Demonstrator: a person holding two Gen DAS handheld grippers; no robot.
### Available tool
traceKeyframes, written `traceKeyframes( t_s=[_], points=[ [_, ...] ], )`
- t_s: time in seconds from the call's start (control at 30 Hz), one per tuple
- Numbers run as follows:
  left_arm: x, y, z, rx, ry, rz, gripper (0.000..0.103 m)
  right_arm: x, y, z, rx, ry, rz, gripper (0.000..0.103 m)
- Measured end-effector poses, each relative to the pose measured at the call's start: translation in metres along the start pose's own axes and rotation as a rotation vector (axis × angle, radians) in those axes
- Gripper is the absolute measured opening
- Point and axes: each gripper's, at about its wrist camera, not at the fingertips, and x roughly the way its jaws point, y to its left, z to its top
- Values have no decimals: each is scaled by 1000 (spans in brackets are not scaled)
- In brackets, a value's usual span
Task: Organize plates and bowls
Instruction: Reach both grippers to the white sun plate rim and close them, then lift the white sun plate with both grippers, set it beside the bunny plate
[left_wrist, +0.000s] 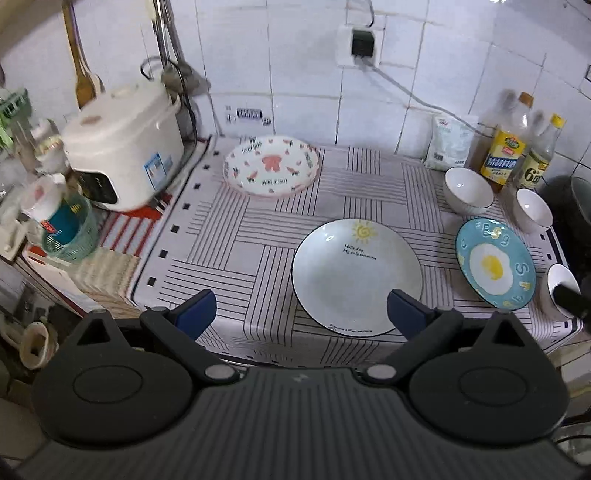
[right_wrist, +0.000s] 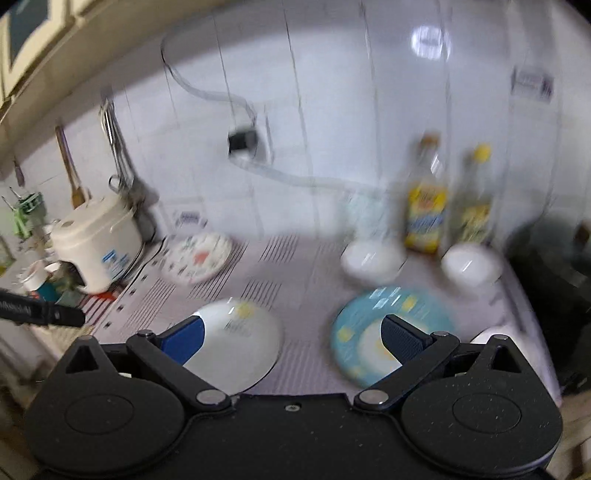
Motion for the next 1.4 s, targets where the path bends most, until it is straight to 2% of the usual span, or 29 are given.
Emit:
traceKeyframes(
  t_s=[0.1, 0.17, 0.2, 0.27, 0.37, 0.4, 0.43, 0.5, 0.57, 0.63, 0.67, 0.7, 0.73, 0.77, 0.8, 0.87, 0.9, 0.97, 1.17, 1.23, 1.3, 1.4],
  points=[
    [31, 7, 4, 29, 44, -6, 100, 35, 5, -7, -13, 68, 86, 100],
    [60, 10, 6, 26, 113, -15, 100, 59, 9, -18, -13, 105, 129, 99],
    [73, 12, 6, 22, 132, -16, 100, 69, 12, -22, -20, 165, 94, 98],
    [98, 13, 5, 9, 156, -10, 98, 92, 13, -31, -15, 183, 125, 96],
    [139, 19, 3, -7, 197, -61, 95, 124, 12, -45, 30, 217, 133, 96],
    [149, 19, 3, -8, 221, -82, 89, 135, 11, -49, 36, 228, 124, 95],
    [160, 20, 3, -16, 247, -105, 87, 145, 9, -52, 44, 252, 108, 95],
    [173, 20, 2, -17, 249, -137, 87, 166, 3, -57, 98, 296, 101, 93],
    [187, 18, -1, 7, 245, -120, 86, 177, -1, -62, 140, 314, 109, 88],
    [202, 18, -5, 28, 255, -115, 77, 186, -2, -65, 151, 327, 129, 83],
    [210, 20, -6, 30, 267, -120, 68, 189, -3, -67, 162, 331, 138, 80],
    [216, 22, -7, 30, 285, -130, 52, 194, -6, -71, 185, 339, 140, 75],
    [224, 23, -9, 41, 298, -152, 42, 198, -8, -73, 209, 348, 144, 71],
    [230, 24, -9, 52, 298, -163, 24, 202, -11, -76, 237, 363, 151, 63],
    [233, 25, -10, 58, 289, -182, 23, 205, -13, -77, 259, 376, 149, 54],
    [238, 25, -8, 72, 289, -199, 22, 205, -13, -79, 267, 366, 161, 43],
    [241, 25, -7, 75, 294, -209, 21, 205, -11, -79, 260, 371, 157, 33],
    [246, 25, -5, 63, 300, -226, 20, 210, -9, -81, 246, 379, 136, 23],
    [255, 30, 2, 27, 339, -258, 20, 212, -25, -81, 333, 384, 160, 20],
    [252, 26, 5, 64, 355, -245, 20, 209, -19, -77, 265, 393, 146, 21],
    [249, 23, 5, 104, 350, -241, 20, 204, -17, -72, 254, 387, 147, 21],
    [250, 28, 11, 99, 385, -289, 20, 199, -19, -66, 261, 364, 149, 22]
  ],
)
